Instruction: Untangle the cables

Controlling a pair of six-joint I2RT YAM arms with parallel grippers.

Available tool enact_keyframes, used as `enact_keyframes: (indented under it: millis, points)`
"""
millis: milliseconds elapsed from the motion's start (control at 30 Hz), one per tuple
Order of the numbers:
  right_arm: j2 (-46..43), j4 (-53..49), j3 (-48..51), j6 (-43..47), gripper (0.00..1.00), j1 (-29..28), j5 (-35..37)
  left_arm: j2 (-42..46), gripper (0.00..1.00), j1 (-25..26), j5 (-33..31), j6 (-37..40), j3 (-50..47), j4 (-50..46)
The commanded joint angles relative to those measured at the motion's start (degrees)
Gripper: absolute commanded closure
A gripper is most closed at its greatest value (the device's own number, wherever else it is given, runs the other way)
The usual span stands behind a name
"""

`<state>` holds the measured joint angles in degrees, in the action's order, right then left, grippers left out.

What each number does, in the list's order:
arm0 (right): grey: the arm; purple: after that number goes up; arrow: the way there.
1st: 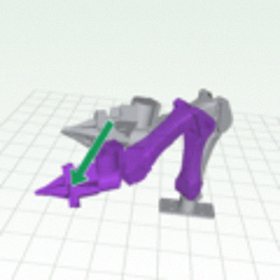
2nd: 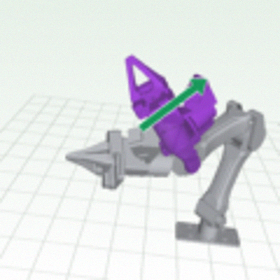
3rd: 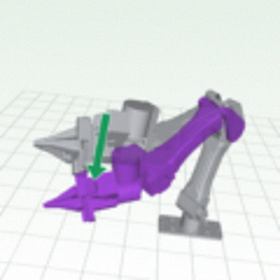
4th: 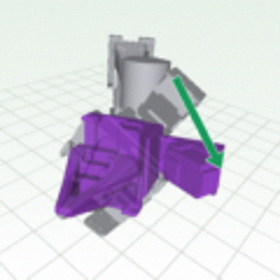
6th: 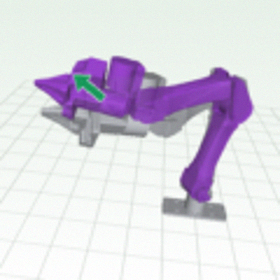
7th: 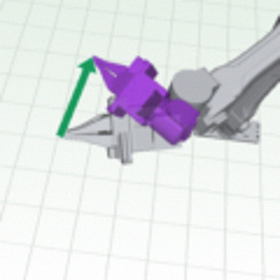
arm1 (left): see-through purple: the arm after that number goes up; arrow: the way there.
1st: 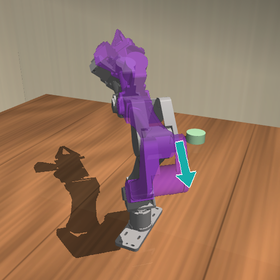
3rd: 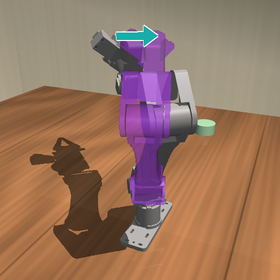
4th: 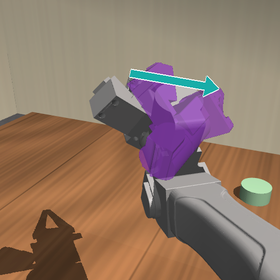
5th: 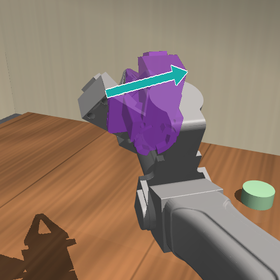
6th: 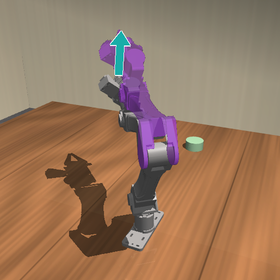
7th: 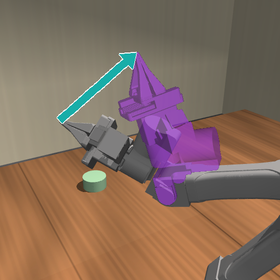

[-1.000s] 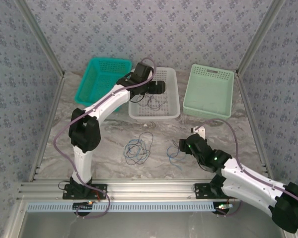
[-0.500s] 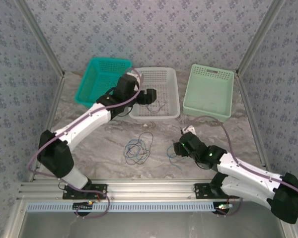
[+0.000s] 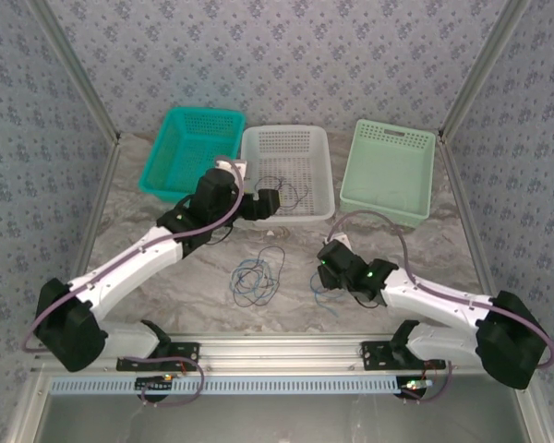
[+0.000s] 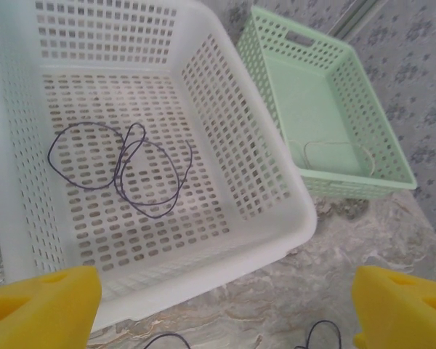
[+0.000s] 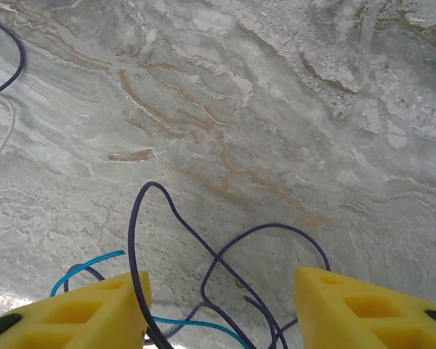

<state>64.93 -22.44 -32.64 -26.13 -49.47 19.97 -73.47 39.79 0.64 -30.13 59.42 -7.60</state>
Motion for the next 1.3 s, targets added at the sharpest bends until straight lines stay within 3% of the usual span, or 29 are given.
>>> enact_keyframes:
  millis: [0,233,433,633,700,767,867,1267]
  points:
    - [1.86,2.05,-2.01,-0.37,0.55,0.33,1.76,2.77,0.11,1.20,-0.53,-0.98,-1.79,3.20]
    - [1.43,0.94,-2.79,-1.29,0.84,0.23,5.39,3.60,0.09,5.21,-3.26,-1.81,-6.21,3.90]
    - [-8.25,1.39,-0.59,-0.72,0.83,-0.39,5.46,1.01,0.09,8.35,-4.25,-3.28,-8.86,5.94]
    - [-15.51,-0.09,0.00,-0.75,0.88,-0.35,3.54,-6.11,0.11,11.62,-2.98,-3.13,-6.40,7.06]
    - [-15.05,-1.29,-0.54,0.86,0.82,-0.04,2.29,-8.28,0.12,12.64,-2.97,-2.39,-4.77,5.95]
    - [-13.09,-3.65,-1.40,1.24,0.67,0.23,1.60,-9.09,0.13,13.22,-3.76,-2.92,-4.63,5.90]
    - [-9.05,-4.49,-2.25,2.24,0.59,0.73,-1.29,-8.22,0.12,13.15,-5.71,-4.32,-5.93,6.10]
    - [1.97,-0.97,-4.21,3.19,0.58,3.48,-3.18,-4.47,0.12,14.25,-5.41,-6.20,-10.55,6.62]
